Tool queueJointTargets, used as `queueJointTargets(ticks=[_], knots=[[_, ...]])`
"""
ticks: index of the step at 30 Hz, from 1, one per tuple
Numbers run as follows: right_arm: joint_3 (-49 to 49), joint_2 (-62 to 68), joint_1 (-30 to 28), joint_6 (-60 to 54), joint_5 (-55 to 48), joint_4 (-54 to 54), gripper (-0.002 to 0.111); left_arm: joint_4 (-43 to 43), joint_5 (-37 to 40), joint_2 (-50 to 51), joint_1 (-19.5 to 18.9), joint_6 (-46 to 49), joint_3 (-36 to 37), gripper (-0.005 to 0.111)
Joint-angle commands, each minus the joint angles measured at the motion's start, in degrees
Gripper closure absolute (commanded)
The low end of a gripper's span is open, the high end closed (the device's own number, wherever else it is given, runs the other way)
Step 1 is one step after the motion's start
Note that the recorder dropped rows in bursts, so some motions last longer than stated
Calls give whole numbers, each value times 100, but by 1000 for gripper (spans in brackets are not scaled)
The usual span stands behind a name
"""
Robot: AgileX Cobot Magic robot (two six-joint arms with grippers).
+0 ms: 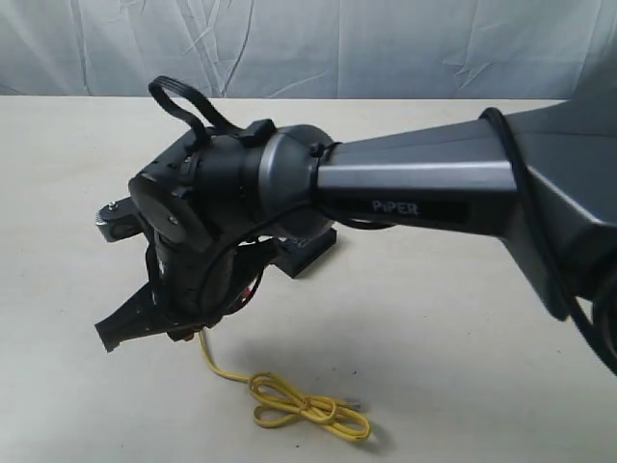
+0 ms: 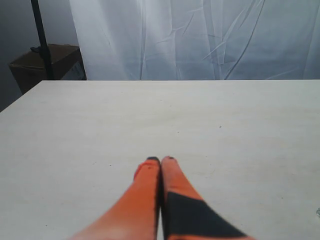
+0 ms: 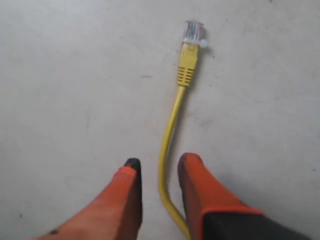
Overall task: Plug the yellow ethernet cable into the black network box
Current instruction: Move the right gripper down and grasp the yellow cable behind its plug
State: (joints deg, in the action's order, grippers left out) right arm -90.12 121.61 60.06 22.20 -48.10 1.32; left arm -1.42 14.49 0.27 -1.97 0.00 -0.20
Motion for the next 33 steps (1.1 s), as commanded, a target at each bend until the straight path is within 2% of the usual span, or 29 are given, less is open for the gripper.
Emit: queueJointTargets(ticks=[1,8,16,18,19,21,22,26,33], knots=[[-60,116,1,493,294,268,76,2,-81,-27,-22,0,20,107],[-60,389,1,1146,744,644,76,2,-81,-27,-22,0,20,107],[-60,607,1,1225,790,790,76,2,-81,-27,-22,0,20,107],[-60,660,1,1225,739,790,82,2,-81,-27,-22,0,20,107],[-60,674,1,1225,705,790,87,2,-81,-27,-22,0,20,107],[-60,674,1,1181,640,790,105,2,-81,-27,-22,0,20,107],[-60,658,1,1181,640,790,108,2,-81,-27,-22,0,20,107],[-69,358,1,1129,590,765,108,2,-81,-27,-22,0,20,107],[230,-585,-167,45,-123,739,109,2,-81,-27,-22,0,20,107]])
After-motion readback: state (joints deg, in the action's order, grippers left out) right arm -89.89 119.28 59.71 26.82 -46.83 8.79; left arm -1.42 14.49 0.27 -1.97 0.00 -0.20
